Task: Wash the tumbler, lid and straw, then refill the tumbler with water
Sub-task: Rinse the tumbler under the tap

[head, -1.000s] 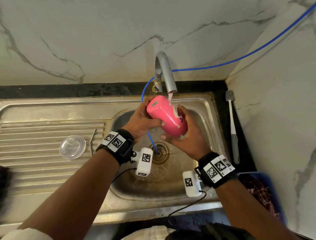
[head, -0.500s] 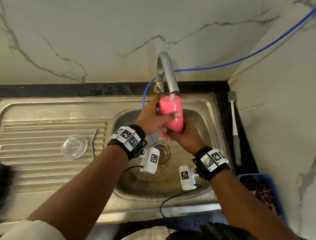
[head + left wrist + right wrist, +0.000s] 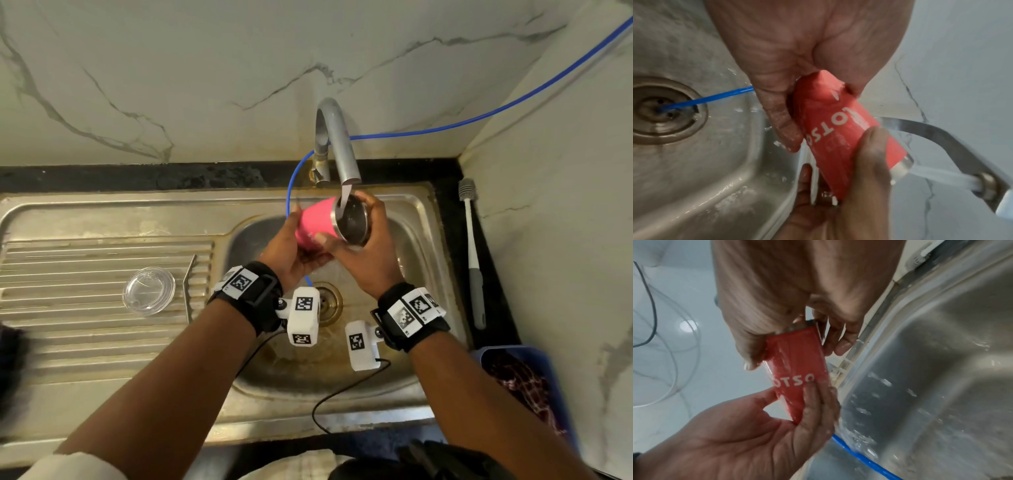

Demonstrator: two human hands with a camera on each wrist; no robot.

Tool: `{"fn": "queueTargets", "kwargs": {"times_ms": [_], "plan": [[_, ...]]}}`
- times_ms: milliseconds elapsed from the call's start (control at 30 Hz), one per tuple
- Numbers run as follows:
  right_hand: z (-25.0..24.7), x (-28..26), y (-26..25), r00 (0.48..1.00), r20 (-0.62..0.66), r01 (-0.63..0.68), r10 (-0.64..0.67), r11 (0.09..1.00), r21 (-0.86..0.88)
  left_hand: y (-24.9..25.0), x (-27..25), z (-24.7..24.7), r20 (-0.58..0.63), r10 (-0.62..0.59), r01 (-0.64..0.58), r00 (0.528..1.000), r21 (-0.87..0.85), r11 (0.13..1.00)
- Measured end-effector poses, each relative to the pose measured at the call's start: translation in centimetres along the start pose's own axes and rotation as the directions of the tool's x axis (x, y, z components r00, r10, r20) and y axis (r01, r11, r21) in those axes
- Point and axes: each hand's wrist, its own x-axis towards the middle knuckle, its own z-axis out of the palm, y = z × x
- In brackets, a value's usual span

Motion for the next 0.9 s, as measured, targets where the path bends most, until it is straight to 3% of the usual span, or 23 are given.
{"fn": "queueTargets", "kwargs": {"times_ms": [100,233,367,467,567,633,667,800,900], "plan": [[0.3,0.2,-1.0,1.0,0.004,0.0,0.0,1.0,0.008,-1.0,0.2,-0.6,-0.079,-0.01,0.021,0.997,0.137,0.99],[0.4,0.3,-1.5,0.998,0.06,0.031,-0.03,0.999,-0.021,-1.7,0.2,-1.5,-0.138,0.098,-0.046,0.985,0.341,0.939],[0.2,0.1,-0.6,0.988,0.133,-0.08,0.082,0.997,-0.025,-1.4,-1.2,-2.8,-0.026,0.316,-0.267,0.948,0.471,0.841],[-0.6,0.2,0.4,0.976,0.123,-0.179,0.182,0.983,-0.036,-1.7,-2.2,-3.1,0.125,0.259,-0.284,0.958,0.543,0.79],[-0.6,0.6,0.1,0.963,0.061,-0.257,0.262,0.964,-0.068,-2.9,-2.1,-2.8,0.313,0.195,-0.368,0.93,0.752,0.547],[0.0,0.4,-0.3,0.961,0.008,-0.275,0.277,0.958,-0.085,-3.6,-2.1,-1.9,0.341,0.258,-0.422,0.904,0.807,0.413],[0.3,0.2,-0.5,0.964,0.006,-0.263,0.264,0.961,-0.091,-3.9,-2.2,-1.4,0.345,0.283,-0.439,0.895,0.795,0.418],[-0.6,0.0,-0.5,0.972,0.144,-0.183,0.185,0.983,-0.028,-4.3,-1.1,-2.2,0.351,0.31,-0.468,0.884,0.663,0.584],[-1.1,0.1,0.0,0.963,0.189,-0.197,0.194,0.98,-0.001,-4.1,-0.7,-2.6,0.397,0.273,-0.481,0.876,0.691,0.539]]}}
